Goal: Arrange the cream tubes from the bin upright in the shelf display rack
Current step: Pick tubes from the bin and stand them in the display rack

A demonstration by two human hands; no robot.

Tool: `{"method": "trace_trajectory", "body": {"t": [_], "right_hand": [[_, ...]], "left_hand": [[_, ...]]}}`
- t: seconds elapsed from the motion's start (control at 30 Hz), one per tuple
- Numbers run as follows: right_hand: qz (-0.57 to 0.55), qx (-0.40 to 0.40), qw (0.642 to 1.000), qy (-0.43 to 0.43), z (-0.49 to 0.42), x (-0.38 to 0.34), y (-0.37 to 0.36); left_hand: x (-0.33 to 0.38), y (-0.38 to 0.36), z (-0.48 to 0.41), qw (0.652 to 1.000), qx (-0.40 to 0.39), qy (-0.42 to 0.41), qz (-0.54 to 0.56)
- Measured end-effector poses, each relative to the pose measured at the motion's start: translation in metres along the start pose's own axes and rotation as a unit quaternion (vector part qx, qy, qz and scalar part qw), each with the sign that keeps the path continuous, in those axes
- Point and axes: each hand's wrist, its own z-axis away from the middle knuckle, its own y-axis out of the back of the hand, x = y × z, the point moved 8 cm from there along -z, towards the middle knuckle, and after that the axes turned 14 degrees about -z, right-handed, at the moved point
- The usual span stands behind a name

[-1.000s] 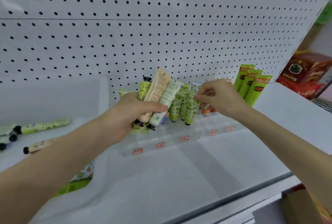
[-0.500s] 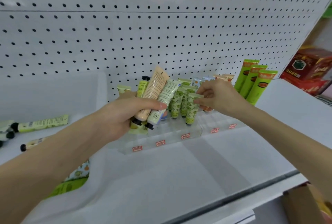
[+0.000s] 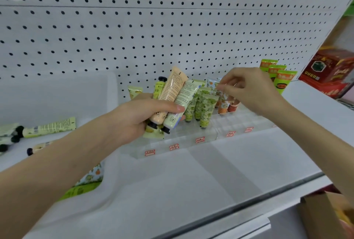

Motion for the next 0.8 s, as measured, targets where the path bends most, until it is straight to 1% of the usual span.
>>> {"method": "trace_trajectory", "body": {"t": [0.07,0.13,0.2,0.27,0.4,0.53,0.6,0.67,0.73,0.8], "right_hand": [[-0.137,-0.011,0.990,-0.042,0.007,-0.004,-0.004],[-0.246,-0.058,0.963,-0.098,0.018,-0.007,-0.020],[-0.312,-0.095,0.937,-0.128,0.029,-0.011,-0.036],[-0.362,-0.107,0.915,-0.142,0.037,-0.015,-0.048],[-0.392,-0.085,0.902,-0.158,0.047,-0.017,-0.057],[-0.390,-0.084,0.903,-0.159,0.054,-0.025,-0.053],[-0.391,-0.072,0.903,-0.165,0.056,-0.029,-0.046],[-0.408,-0.053,0.894,-0.176,0.059,-0.031,-0.039],[-0.428,-0.031,0.883,-0.189,0.063,-0.032,-0.033],[-0.417,-0.021,0.889,-0.186,0.066,-0.035,-0.028]], "left_hand": [[0.002,-0.002,0.001,1.000,-0.003,-0.005,-0.002],[0.004,-0.004,0.001,1.000,-0.012,-0.016,-0.008],[0.006,-0.008,0.002,0.999,-0.029,-0.032,-0.007],[0.008,-0.011,0.003,0.998,-0.043,-0.045,-0.006],[0.012,-0.020,0.007,0.995,-0.073,-0.066,-0.014],[0.014,-0.021,0.011,0.994,-0.086,-0.066,0.024],[0.015,-0.016,0.011,0.994,-0.069,-0.060,0.051],[0.015,-0.008,0.010,0.996,-0.040,-0.053,0.062],[0.018,0.003,0.011,0.997,0.003,-0.065,0.032],[0.025,0.016,0.014,0.996,0.048,-0.074,0.021]]}}
